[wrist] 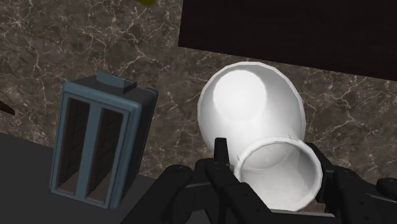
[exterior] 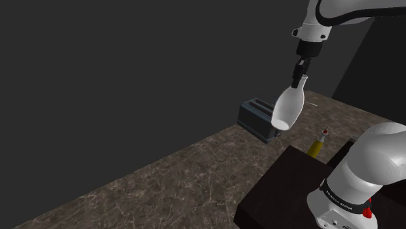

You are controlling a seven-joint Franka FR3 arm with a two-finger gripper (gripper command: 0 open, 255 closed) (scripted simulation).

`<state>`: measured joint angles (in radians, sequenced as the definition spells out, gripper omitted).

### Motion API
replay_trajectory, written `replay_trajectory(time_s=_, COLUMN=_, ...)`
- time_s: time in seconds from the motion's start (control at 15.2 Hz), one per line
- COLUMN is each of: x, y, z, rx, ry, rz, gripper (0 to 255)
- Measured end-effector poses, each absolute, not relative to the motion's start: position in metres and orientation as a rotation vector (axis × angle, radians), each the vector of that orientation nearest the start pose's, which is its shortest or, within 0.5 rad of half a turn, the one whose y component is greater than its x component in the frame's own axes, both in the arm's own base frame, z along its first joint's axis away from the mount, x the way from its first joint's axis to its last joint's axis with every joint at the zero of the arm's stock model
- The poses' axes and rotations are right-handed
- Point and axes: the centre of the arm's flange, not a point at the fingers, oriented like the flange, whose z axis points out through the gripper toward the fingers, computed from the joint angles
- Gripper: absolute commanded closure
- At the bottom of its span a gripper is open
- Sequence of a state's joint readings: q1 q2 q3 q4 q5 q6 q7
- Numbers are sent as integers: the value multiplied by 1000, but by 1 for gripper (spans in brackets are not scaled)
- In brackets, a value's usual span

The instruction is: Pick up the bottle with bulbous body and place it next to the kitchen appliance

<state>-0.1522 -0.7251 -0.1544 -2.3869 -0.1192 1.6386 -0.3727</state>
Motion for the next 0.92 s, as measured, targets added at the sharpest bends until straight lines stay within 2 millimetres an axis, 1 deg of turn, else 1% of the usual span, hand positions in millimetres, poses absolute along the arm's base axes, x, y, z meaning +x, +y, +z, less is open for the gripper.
replay_trajectory(time_s=0.07, x=305, y=-134, z=555, rx=-3143, ry=-183, rz=51, gripper=255)
replay_trajectory(time_s=0.53, x=287, y=-225, z=558, rx=-3143, ry=-183, rz=51, gripper=255)
replay_trajectory(time_s=0.73, x=274, y=-266, z=558, rx=-3142, ry=-183, rz=51, gripper=255)
replay_trajectory(time_s=0.92, x=272, y=-304, z=559, rx=-3143, ry=-183, rz=51, gripper=255)
